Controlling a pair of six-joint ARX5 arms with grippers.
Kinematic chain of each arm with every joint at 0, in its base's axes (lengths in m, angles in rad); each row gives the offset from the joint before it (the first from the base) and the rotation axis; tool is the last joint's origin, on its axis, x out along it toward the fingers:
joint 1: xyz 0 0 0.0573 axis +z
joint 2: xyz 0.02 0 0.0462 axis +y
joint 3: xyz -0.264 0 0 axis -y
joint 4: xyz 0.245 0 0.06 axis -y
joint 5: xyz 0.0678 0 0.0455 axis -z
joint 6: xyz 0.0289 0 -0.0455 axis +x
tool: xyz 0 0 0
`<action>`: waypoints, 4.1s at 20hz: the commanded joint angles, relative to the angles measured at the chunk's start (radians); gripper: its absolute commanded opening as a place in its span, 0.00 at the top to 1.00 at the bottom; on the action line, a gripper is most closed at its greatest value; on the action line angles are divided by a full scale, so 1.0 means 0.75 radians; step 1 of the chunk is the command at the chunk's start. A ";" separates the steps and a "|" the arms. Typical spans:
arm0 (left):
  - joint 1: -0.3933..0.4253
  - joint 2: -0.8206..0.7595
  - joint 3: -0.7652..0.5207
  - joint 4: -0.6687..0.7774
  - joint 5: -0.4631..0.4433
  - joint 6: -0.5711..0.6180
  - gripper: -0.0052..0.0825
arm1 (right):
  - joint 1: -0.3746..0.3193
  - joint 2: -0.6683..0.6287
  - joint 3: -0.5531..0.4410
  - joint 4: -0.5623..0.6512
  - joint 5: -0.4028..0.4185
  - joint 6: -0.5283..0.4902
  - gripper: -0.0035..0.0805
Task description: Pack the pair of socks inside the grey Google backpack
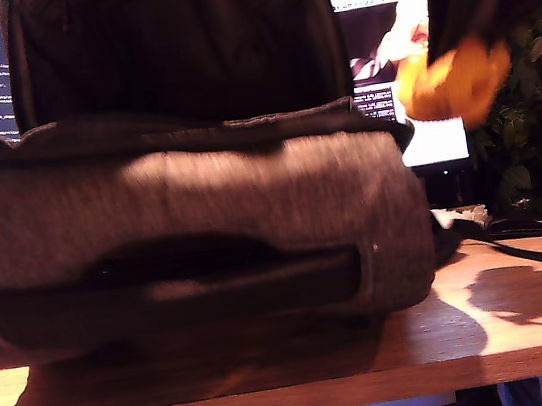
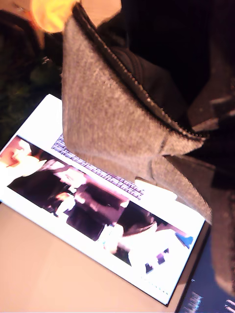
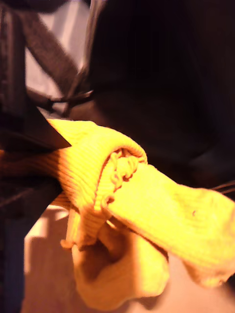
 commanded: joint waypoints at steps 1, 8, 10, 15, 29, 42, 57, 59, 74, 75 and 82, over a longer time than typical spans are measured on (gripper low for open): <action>-0.002 -0.020 0.040 0.033 0.025 0.003 0.97 | 0.039 -0.084 -0.072 0.029 0.049 0.016 0.97; 0.036 -0.020 0.042 0.019 0.065 0.002 0.97 | 0.343 -0.288 -0.425 0.415 0.135 -0.114 0.97; 0.043 -0.020 0.042 0.019 0.079 0.002 0.97 | 0.477 -0.284 -0.448 0.496 0.134 -0.350 0.97; 0.044 -0.021 0.042 0.018 0.105 0.002 0.97 | 0.628 -0.193 -0.448 0.593 0.199 -1.063 0.97; 0.044 -0.021 0.042 0.009 0.129 0.002 0.97 | 0.472 0.236 -0.446 1.409 0.247 -2.247 0.97; 0.043 -0.021 0.042 0.009 0.153 0.001 0.97 | 0.341 0.422 -0.325 1.422 0.156 -2.134 0.35; 0.080 -0.021 0.045 0.009 0.155 0.003 0.97 | 0.635 0.194 -0.317 1.103 0.483 -1.446 0.35; 0.093 -0.021 0.045 0.009 0.168 0.003 0.97 | 0.670 0.193 -0.317 0.967 0.494 -1.270 0.38; 0.190 0.103 0.045 -0.378 0.539 -0.296 0.97 | 0.869 -0.550 -0.317 0.215 0.682 -0.490 0.97; 0.195 0.144 0.045 -0.407 0.580 -0.296 0.97 | 0.869 -0.592 -0.317 0.207 0.696 -0.486 0.97; 0.195 0.365 0.045 -0.513 0.708 -0.357 0.66 | 0.869 -0.685 -0.317 0.113 0.729 -0.454 0.97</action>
